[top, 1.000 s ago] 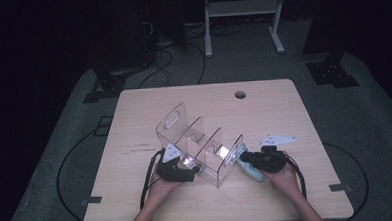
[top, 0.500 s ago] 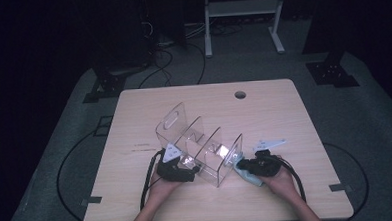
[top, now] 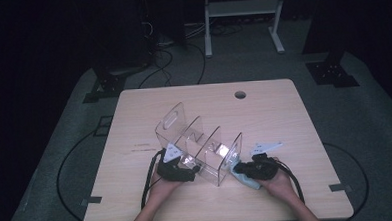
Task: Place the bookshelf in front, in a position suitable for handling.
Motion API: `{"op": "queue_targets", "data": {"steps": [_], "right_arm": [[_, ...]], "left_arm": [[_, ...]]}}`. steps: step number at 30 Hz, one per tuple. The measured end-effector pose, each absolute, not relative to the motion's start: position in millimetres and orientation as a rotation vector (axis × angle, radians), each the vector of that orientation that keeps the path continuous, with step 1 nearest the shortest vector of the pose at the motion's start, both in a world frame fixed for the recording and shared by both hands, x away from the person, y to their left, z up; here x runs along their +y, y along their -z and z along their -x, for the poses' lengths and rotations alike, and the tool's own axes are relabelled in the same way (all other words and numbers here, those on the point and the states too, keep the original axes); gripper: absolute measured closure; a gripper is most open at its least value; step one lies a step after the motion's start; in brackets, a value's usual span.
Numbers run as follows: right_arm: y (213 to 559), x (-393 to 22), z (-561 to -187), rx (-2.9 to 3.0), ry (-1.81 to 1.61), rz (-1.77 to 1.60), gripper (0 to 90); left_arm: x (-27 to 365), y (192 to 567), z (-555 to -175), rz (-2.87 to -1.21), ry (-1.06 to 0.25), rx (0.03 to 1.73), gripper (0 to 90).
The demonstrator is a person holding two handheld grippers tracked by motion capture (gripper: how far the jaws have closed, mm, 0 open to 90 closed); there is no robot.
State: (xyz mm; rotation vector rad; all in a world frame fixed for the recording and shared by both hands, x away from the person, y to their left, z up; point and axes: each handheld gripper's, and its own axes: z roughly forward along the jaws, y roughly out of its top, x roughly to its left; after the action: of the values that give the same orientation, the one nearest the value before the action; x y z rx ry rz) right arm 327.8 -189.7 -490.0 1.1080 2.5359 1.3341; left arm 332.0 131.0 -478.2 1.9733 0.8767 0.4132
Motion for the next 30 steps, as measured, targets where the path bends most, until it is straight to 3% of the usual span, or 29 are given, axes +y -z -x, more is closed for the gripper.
{"op": "queue_targets", "data": {"steps": [7, 15, 23, 30], "right_arm": [[491.5, -202.5, -344.7, 2.43, -1.367, -1.272, 80.5], [483.2, -180.0, -323.6, 2.543, -1.38, -1.097, 80.4], [492.0, -204.3, -353.8, 2.424, -1.361, -1.28, 80.1], [485.2, -173.2, -322.8, 2.582, -1.394, -1.068, 80.2]], "left_arm": [[131.3, 478.7, -332.4, -1.965, -0.424, 0.891, 6.1], [134.4, 479.3, -333.2, -1.957, -0.43, 0.896, 6.3], [134.8, 479.2, -333.6, -1.956, -0.437, 0.903, 6.2], [137.2, 479.7, -333.9, -1.951, -0.434, 0.902, 6.3]]}}
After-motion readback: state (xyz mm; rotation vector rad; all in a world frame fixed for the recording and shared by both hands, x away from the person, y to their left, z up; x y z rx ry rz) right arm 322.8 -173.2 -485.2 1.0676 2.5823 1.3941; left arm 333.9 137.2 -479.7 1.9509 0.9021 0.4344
